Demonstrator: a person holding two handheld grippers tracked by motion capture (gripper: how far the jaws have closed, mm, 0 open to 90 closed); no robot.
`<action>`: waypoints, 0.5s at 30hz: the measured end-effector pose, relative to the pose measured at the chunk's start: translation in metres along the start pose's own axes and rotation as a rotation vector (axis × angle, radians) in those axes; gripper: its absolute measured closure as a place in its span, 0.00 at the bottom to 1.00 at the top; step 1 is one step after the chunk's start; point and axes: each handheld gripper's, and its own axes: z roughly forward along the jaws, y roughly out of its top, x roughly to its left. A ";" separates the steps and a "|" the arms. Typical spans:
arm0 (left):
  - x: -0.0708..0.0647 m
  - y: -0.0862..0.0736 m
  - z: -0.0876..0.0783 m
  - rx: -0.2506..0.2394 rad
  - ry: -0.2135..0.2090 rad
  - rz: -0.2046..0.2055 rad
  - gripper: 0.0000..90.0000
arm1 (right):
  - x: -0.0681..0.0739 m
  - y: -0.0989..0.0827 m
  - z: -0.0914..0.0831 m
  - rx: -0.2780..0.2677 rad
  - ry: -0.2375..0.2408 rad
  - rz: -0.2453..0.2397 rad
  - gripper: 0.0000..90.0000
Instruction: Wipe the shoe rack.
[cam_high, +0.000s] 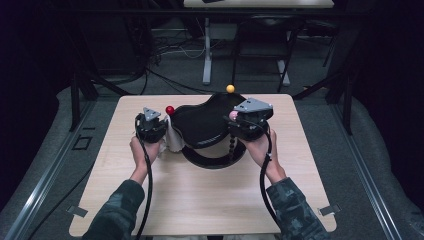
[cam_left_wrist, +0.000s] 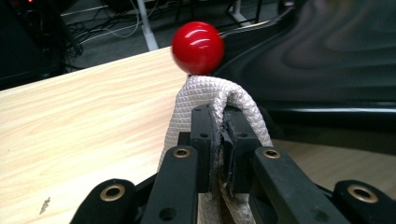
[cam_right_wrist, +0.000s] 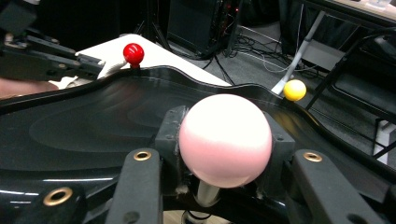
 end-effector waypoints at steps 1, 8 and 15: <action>0.000 0.000 0.000 0.000 0.000 0.000 0.93 | 0.000 0.000 0.000 0.000 0.000 0.000 0.67; 0.005 -0.005 0.012 0.036 0.014 -0.008 0.93 | 0.000 0.000 0.000 0.001 0.001 0.001 0.67; 0.003 -0.016 -0.003 0.020 -0.023 -0.025 0.93 | 0.001 0.000 0.000 0.000 -0.001 -0.002 0.67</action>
